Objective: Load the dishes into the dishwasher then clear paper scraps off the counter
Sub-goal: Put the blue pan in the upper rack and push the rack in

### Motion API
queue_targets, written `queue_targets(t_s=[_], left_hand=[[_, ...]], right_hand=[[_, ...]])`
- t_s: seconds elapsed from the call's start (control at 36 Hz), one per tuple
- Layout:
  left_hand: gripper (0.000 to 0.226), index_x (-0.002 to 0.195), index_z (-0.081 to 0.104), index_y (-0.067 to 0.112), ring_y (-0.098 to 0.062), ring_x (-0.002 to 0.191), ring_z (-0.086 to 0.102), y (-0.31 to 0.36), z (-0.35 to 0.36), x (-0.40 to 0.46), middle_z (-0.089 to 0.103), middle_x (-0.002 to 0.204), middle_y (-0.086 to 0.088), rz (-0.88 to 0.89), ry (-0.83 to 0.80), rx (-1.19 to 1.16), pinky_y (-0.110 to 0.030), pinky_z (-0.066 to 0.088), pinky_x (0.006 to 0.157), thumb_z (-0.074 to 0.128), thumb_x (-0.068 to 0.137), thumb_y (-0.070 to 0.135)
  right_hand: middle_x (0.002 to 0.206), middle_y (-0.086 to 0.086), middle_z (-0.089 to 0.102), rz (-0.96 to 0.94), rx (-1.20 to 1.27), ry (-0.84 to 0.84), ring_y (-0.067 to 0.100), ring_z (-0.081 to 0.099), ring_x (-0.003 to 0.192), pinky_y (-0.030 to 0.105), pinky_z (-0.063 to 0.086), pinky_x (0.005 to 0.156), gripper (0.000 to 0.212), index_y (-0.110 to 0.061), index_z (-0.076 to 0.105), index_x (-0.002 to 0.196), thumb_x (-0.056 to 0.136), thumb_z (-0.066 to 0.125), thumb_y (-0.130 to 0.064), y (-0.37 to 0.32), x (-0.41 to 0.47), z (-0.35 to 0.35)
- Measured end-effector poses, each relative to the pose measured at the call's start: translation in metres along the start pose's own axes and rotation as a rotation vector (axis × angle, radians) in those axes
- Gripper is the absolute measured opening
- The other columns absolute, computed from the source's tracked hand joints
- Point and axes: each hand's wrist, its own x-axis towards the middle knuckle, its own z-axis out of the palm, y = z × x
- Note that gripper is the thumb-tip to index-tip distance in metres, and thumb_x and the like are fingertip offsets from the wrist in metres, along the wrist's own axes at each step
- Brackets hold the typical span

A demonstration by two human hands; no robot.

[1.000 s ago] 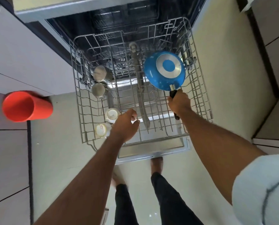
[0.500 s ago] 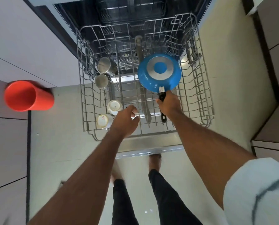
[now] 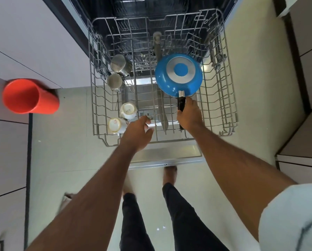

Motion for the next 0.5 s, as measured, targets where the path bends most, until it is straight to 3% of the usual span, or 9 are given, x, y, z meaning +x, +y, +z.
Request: queue_targets(t_s=[0.14,0.28,0.36,0.5], left_hand=[[0.021,0.112,0.061,0.017,-0.025,0.093,0.066,-0.003,0.003,-0.007,0.071,0.104,-0.005,-0.012,-0.028,0.031,-0.041,0.056,0.086,0.064,0.093,0.024],[0.023,0.113,0.063,0.017,-0.024,0.096,0.065,-0.009,0.009,-0.020,0.070,0.105,-0.004,-0.018,-0.051,0.097,-0.042,0.055,0.088,0.063,0.093,0.026],[0.024,0.114,0.065,0.019,-0.024,0.101,0.065,-0.013,0.014,-0.030,0.071,0.107,-0.002,-0.012,-0.067,0.135,-0.043,0.053,0.091,0.062,0.092,0.028],[0.035,0.129,0.061,0.021,-0.025,0.126,0.054,-0.016,0.024,-0.045,0.065,0.130,-0.002,0.074,-0.094,0.361,-0.049,0.038,0.107,0.056,0.096,0.032]], right_hand=[[0.133,0.016,0.050,-0.197,-0.071,0.066,0.029,0.058,0.113,0.040,0.056,0.092,0.060,-0.008,0.040,0.144,0.090,0.067,-0.012,0.003,-0.033,0.010],[0.116,0.015,0.061,-0.410,-0.008,0.113,0.029,0.063,0.098,0.037,0.057,0.084,0.035,-0.005,0.060,0.123,0.089,0.064,-0.004,0.008,-0.074,0.021],[0.099,0.010,0.062,-0.482,-0.040,0.134,0.025,0.059,0.087,0.042,0.054,0.076,0.020,-0.007,0.065,0.108,0.092,0.053,-0.010,0.020,-0.095,0.027],[0.099,0.002,0.062,-0.532,-0.138,0.174,0.022,0.056,0.095,0.038,0.042,0.087,0.026,-0.014,0.065,0.103,0.094,0.042,-0.022,0.032,-0.120,0.028]])
